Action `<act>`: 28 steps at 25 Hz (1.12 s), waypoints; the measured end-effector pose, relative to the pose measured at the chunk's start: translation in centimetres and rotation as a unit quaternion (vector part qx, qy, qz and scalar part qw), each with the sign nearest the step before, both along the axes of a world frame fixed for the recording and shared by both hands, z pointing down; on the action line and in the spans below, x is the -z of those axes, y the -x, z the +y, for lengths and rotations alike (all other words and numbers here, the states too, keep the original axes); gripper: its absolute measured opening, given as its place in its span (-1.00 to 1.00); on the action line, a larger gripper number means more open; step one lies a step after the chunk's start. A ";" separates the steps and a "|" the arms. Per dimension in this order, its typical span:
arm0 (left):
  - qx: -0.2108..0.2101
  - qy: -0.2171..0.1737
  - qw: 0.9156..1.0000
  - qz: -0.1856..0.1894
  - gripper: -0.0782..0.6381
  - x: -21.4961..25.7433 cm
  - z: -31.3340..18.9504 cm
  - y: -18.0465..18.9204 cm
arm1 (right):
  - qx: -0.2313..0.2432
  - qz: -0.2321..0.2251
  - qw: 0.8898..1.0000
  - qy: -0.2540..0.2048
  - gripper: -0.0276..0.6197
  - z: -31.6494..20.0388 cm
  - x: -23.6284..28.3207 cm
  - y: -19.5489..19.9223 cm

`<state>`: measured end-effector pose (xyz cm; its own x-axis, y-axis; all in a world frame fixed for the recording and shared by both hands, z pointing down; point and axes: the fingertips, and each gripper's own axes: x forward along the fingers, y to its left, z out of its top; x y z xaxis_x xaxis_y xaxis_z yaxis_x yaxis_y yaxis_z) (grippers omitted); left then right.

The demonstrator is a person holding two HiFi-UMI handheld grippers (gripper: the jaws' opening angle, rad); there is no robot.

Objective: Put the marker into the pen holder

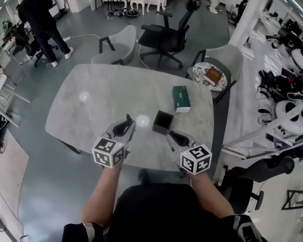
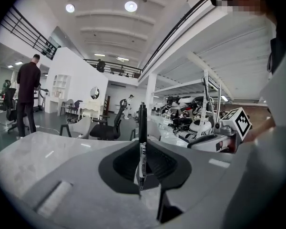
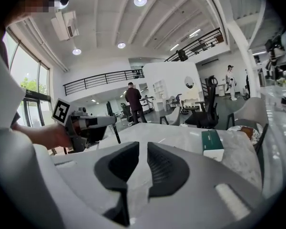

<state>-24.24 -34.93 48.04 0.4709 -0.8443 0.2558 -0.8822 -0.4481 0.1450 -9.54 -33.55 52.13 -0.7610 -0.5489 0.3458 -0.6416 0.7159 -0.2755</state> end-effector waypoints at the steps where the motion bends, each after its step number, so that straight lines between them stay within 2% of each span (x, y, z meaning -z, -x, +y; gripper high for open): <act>1: -0.009 -0.001 1.000 0.002 -0.64 -0.1 -0.8 0.1 | -0.006 0.003 1.000 0.002 -0.73 -0.5 -0.1 0.3; 10: -0.082 0.009 0.997 0.012 -0.64 -1.6 -6.6 -2.8 | -0.061 0.012 0.998 0.013 -0.73 -5.0 -0.8 -1.1; 16: -0.112 0.022 0.993 0.022 -0.64 -2.8 -10.1 -6.1 | -0.069 0.013 0.997 0.034 -0.74 -7.4 -1.9 -2.6; 23: -0.092 0.054 0.992 0.060 -0.64 -6.4 -13.5 -8.2 | -0.073 0.015 0.996 0.055 -0.74 -9.3 -3.8 -5.2; 28: -0.087 0.078 0.991 0.068 -0.64 -9.1 -14.8 -9.5 | -0.070 0.016 0.995 0.064 -0.74 -10.2 -4.5 -6.5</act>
